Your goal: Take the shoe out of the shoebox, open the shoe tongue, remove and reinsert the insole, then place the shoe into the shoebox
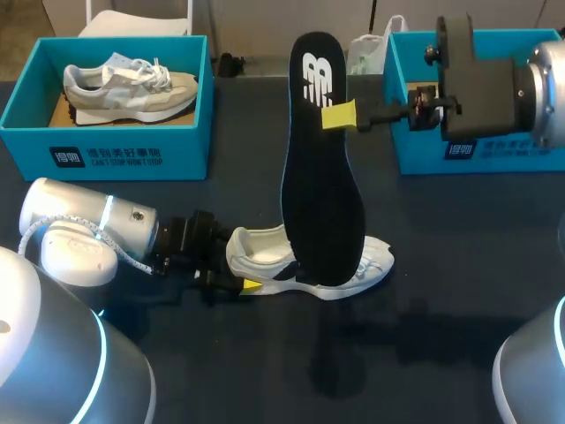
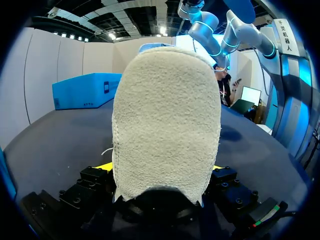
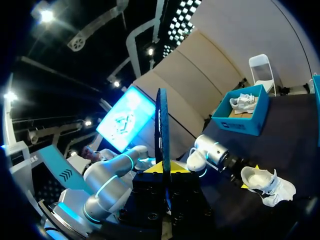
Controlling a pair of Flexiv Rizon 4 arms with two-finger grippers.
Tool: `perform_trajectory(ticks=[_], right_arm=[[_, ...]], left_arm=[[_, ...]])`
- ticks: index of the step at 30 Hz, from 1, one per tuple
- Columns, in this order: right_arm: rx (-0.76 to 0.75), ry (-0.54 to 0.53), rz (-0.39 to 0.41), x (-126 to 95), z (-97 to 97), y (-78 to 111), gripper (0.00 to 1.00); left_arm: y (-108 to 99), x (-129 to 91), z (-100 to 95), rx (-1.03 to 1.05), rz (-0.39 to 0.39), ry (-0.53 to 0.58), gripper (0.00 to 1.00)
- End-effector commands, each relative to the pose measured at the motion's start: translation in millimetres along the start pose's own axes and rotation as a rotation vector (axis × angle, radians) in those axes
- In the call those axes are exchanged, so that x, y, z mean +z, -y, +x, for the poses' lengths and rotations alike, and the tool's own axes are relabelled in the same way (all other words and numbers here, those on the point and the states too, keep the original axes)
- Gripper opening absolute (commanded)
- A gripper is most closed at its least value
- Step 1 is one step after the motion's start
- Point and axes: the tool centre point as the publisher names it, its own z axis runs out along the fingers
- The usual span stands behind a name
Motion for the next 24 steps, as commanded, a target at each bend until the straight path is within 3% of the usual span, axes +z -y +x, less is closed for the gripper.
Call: perform_trajectory(ticks=[1,6,7,8,9,16,24], right_arm=[[0.001,0.002,-0.001,2.8,0.3,0.0,0.00],[0.001,0.002,-0.001,2.8,0.3,0.0,0.00],[0.001,0.002,-0.001,2.8,0.3,0.0,0.00],[0.001,0.002,-0.001,2.8,0.3,0.0,0.00],[0.001,0.002,-0.001,2.8,0.3,0.0,0.00],[0.001,0.002,-0.001,2.8,0.3,0.0,0.00],[0.001,0.002,-0.001,2.8,0.3,0.0,0.00]], left_arm=[[-4.0,1.8,-3.2,0.000,-0.002,0.000,0.00],[-4.0,1.2,-3.0,-0.002,-0.008,0.003,0.00],[-4.3,0.4,-2.7,-0.001,-0.018,0.010,0.29],[-4.5,-0.1,-2.5,0.000,-0.028,0.018,0.78],[-4.7,-0.7,-2.4,-0.005,-0.041,0.027,1.00],[-2.0,-12.2,-6.6,-0.016,-0.072,0.036,1.00],[1.7,-19.2,-12.8,-0.021,-0.194,0.017,1.00]])
